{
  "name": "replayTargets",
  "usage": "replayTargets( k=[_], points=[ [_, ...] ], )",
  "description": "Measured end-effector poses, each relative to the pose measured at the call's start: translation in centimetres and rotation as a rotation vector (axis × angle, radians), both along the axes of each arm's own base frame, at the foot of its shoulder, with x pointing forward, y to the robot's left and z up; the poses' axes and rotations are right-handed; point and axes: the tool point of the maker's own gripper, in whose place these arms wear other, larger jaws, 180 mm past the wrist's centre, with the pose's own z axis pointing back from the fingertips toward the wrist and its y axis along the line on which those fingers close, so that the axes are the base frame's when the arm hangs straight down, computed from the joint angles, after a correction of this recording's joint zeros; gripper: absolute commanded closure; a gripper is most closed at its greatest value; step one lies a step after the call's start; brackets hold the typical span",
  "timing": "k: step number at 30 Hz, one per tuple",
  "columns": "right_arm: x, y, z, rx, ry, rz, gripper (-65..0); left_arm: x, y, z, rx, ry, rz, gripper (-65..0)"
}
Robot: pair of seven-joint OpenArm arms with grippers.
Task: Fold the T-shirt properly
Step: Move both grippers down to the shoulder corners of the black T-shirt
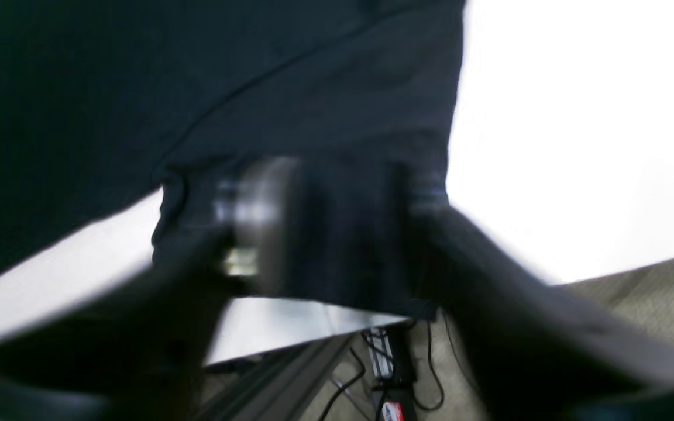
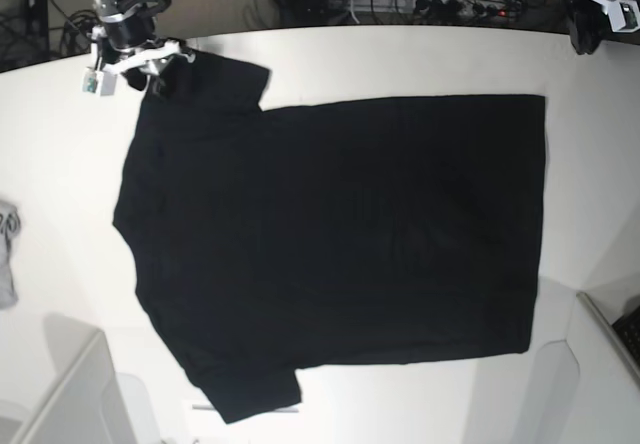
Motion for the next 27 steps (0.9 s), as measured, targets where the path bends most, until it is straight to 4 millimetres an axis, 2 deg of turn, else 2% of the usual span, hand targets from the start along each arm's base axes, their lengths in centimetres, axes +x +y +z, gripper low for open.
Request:
replayTargets(
  k=[2,5,9,14,18,22,27],
  points=[
    [0.3,-0.9,0.2,-0.006,-0.010,-0.024,-46.5,-0.1,0.8,-0.3,0.005,0.000,0.020,-31.3],
    [0.7,-1.9,0.1,-0.007,-0.021,-0.055,-47.4,-0.3,1.5,-1.1,0.004,0.008,0.048,-42.3],
    [0.3,-2.6,-1.7,0.014,0.050,-0.075,-47.4,-0.4,2.1,-2.1,-0.035,0.001,0.093,-41.0],
    [0.1,-3.3,-3.8,0.045,0.106,-0.106,-47.4,-0.3,2.5,-2.3,-0.149,-0.052,0.153,-40.3],
    [-0.5,-2.5,-4.8,0.064,0.130,-0.072,-47.4,0.5,1.6,-2.3,-0.200,-0.081,0.117,-40.3],
    [-0.6,-2.5,-5.1,0.074,0.116,-0.079,-47.4,0.5,1.1,-3.8,-0.233,0.002,0.113,-40.3],
    [-1.1,-0.7,-5.4,0.086,0.112,-0.031,-47.3,1.6,3.0,-3.4,-0.219,0.003,0.169,-40.3]
  ],
)
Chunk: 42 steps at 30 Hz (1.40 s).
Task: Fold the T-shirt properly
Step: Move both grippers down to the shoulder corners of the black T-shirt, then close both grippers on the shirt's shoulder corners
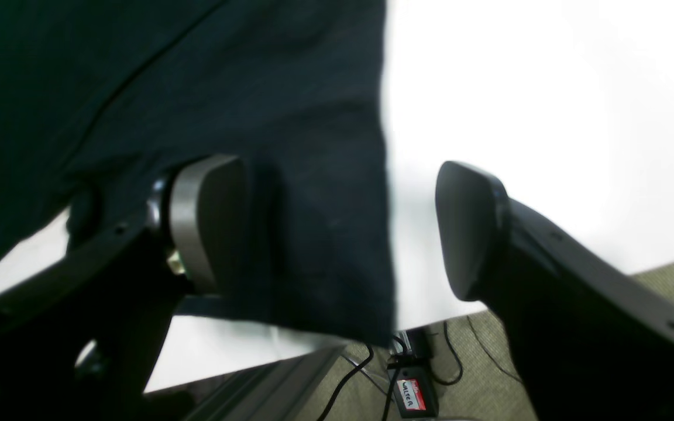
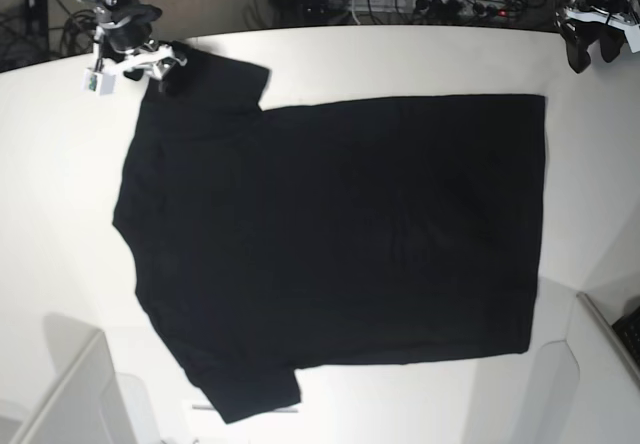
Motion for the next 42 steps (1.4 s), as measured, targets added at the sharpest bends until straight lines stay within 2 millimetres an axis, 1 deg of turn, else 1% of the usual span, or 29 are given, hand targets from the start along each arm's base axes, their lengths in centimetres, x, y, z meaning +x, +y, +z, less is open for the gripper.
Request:
replayTargets(
  k=[2,4,5,6,7,10,15,16,18,20,22,24,26,30,33,35,39,42],
  points=[
    [0.0,0.6,0.0,0.014,-0.003,0.011,-47.3,0.2,0.1,-0.3,-0.013,0.019,0.009,-40.3],
    [0.0,0.6,0.0,0.015,-0.002,0.012,-47.1,0.7,0.4,-0.3,-0.022,0.021,0.023,-40.3],
    [0.0,0.6,-0.1,0.017,-0.001,0.011,-45.8,0.8,0.4,-0.4,-0.026,0.030,0.022,-40.3],
    [0.0,0.6,-0.1,0.021,-0.007,0.008,-42.8,1.1,0.4,-0.4,-0.030,0.028,0.022,-40.3],
    [0.0,0.6,-0.3,0.022,-0.004,0.006,-38.4,1.5,0.4,-0.4,-0.032,0.022,0.021,-40.3],
    [-0.3,0.6,-0.7,0.031,0.001,-0.003,-24.0,2.3,0.2,-0.3,-0.039,0.001,0.019,-40.3],
    [-0.4,0.5,-1.4,0.054,0.004,-0.006,-6.0,3.4,0.0,-0.1,-0.045,-0.027,0.019,-40.3],
    [-0.3,0.4,-1.5,0.055,0.005,-0.005,-0.6,3.6,-0.2,-0.2,-0.048,-0.029,0.014,-40.3],
    [-0.2,0.5,-1.6,0.065,0.003,-0.009,0.0,4.2,-1.1,-0.6,-0.066,-0.026,-0.007,-40.3],
    [-0.2,0.5,-1.7,0.067,0.001,-0.010,0.0,4.7,-2.5,-1.3,-0.095,-0.018,-0.037,-40.3],
    [-0.2,0.5,-1.7,0.067,0.000,-0.008,0.0,5.4,-3.2,-1.8,-0.116,-0.026,-0.046,-40.3],
    [-0.2,0.5,-1.7,0.068,0.000,-0.008,0.0,5.9,-3.4,-2.7,-0.144,-0.029,-0.038,-40.3],
    [-0.2,0.5,-1.6,0.069,0.000,-0.009,0.0,5.8,-3.3,-4.0,-0.169,-0.009,-0.016,-40.3],
    [-0.1,0.6,-1.7,0.071,-0.001,-0.009,0.0,5.9,-2.7,-5.3,-0.193,0.000,0.020,-40.3],
    [-0.2,0.6,-1.7,0.071,0.000,-0.009,0.0,6.6,-2.5,-5.7,-0.207,-0.010,0.035,-40.3],
    [-0.2,0.6,-1.7,0.071,0.000,-0.009,0.0,7.1,-3.2,-6.5,-0.234,0.014,0.020,-40.3],
    [-0.1,0.6,-1.6,0.071,-0.001,-0.009,0.0,8.8,-4.0,-6.9,-0.287,0.015,-0.002,-40.3],
    [-0.1,0.6,-1.6,0.071,0.000,-0.008,0.0,9.2,-4.2,-7.0,-0.302,0.008,0.004,-40.2]
  ],
)
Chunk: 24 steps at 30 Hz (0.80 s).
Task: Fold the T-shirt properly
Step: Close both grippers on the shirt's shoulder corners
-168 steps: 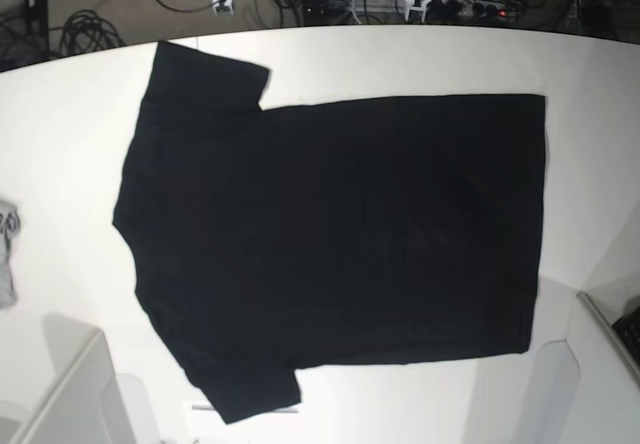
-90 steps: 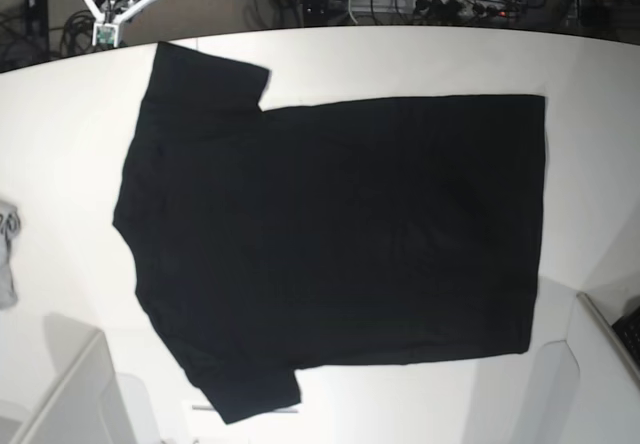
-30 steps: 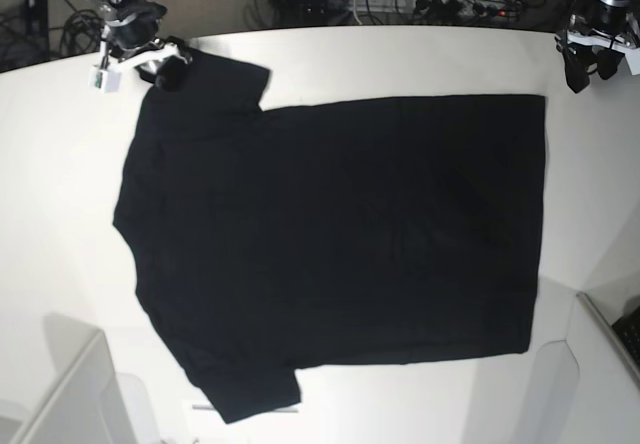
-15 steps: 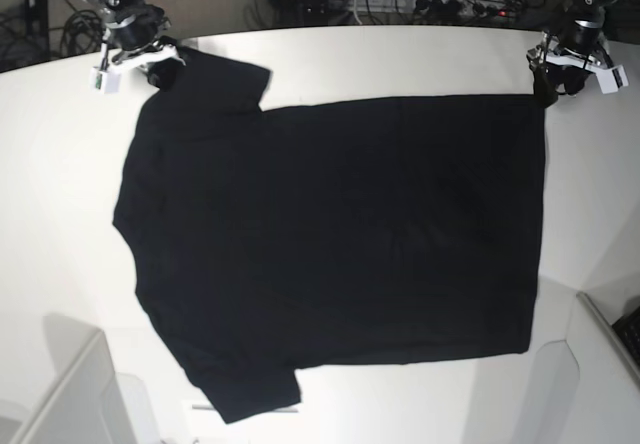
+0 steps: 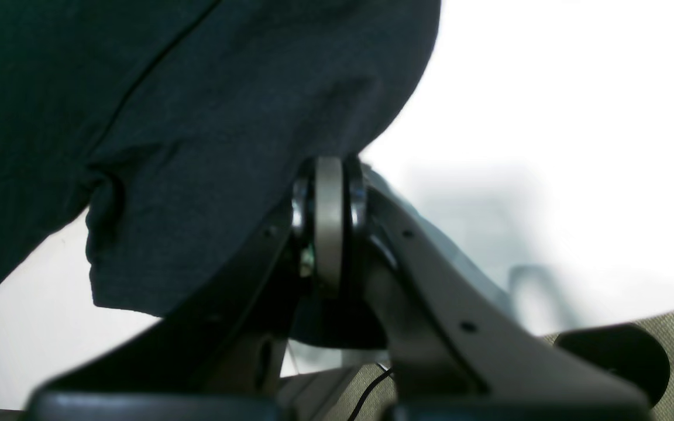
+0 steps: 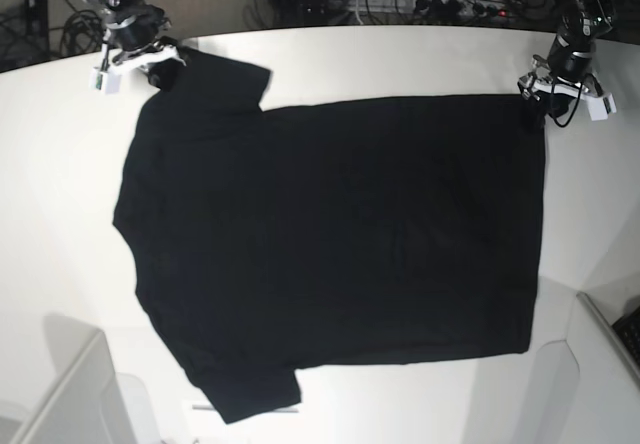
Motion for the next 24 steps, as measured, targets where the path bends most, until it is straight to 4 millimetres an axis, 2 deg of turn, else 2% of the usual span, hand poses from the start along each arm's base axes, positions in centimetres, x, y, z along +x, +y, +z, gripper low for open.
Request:
replayTargets(
  k=[2,4,9,15,21,24],
  points=[
    [0.0,0.0,0.0,0.000,0.000,0.000,0.0,0.0,-0.3,-0.1,-0.011,-0.013,0.009,-39.8],
    [0.0,0.0,0.0,0.000,-0.001,0.000,0.0,0.1,-0.9,-0.2,-0.017,-0.012,-0.009,-34.2],
    [0.0,-0.1,0.0,0.000,-0.001,-0.002,0.0,0.2,-3.0,-1.2,-0.050,0.021,-0.063,0.0],
    [-0.2,-0.1,0.4,-0.024,0.013,0.027,0.0,-0.2,-3.0,-1.0,-0.038,0.033,-0.074,0.0],
    [-2.6,-0.4,1.4,-0.088,0.093,0.076,0.0,-1.8,-2.5,-0.2,0.122,0.113,-0.156,0.0],
    [-2.9,-0.4,2.4,-0.107,0.084,0.086,0.0,-2.1,-2.8,0.5,0.154,0.113,-0.183,0.0]
  ],
)
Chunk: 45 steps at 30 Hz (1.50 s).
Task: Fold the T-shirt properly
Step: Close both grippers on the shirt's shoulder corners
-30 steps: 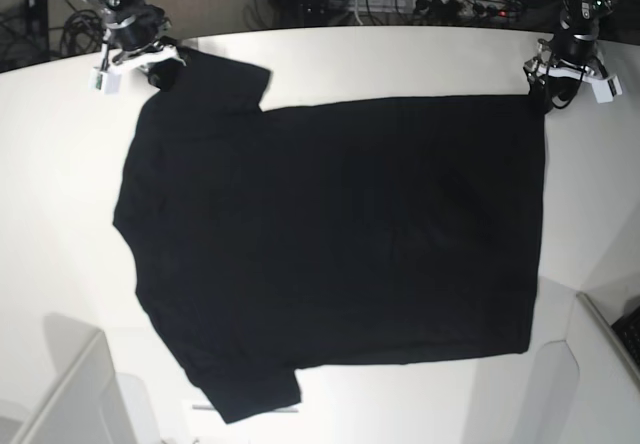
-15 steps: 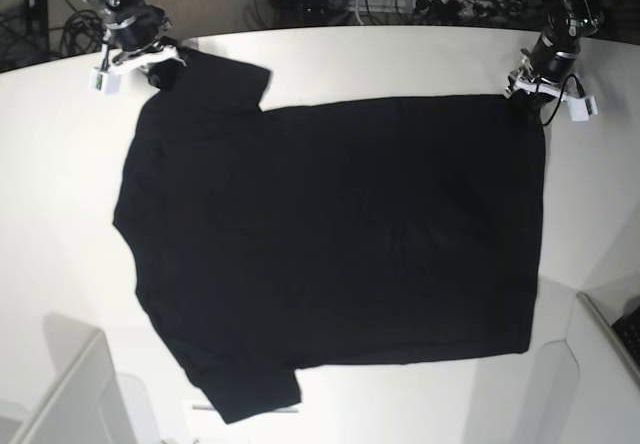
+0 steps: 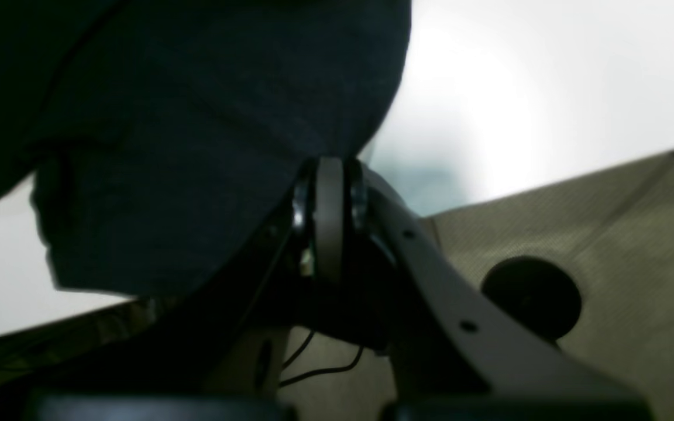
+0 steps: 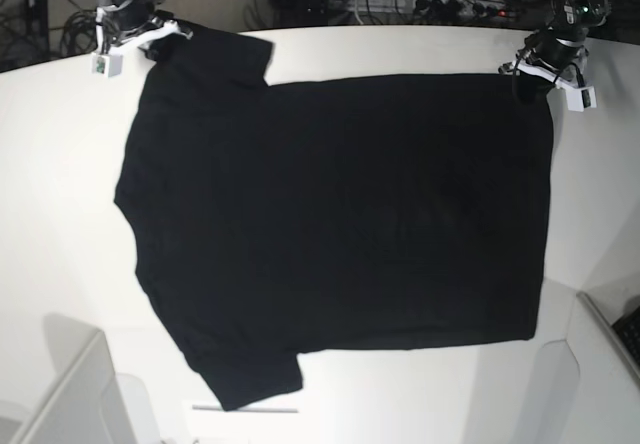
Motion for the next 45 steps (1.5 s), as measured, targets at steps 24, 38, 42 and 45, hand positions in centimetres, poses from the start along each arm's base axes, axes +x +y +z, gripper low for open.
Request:
replayTargets(
  k=[24,38,42,45],
  points=[
    [3.7,0.3,4.1,-0.034,-0.141,0.031,0.0,-1.9,-1.3,3.0,0.062,-0.008,-0.078,0.0],
    [6.2,0.3,5.1,-0.038,-0.201,0.034,0.0,1.0,-3.1,5.4,-0.021,-0.140,-0.057,0.0],
    [7.4,0.3,5.7,-0.038,-0.234,0.033,0.0,1.7,-2.6,5.7,-0.059,-0.158,0.015,0.0],
    [8.2,0.3,6.1,-0.037,-0.253,0.034,0.0,2.5,-2.4,6.2,-0.074,-0.181,0.035,0.0]
  ],
)
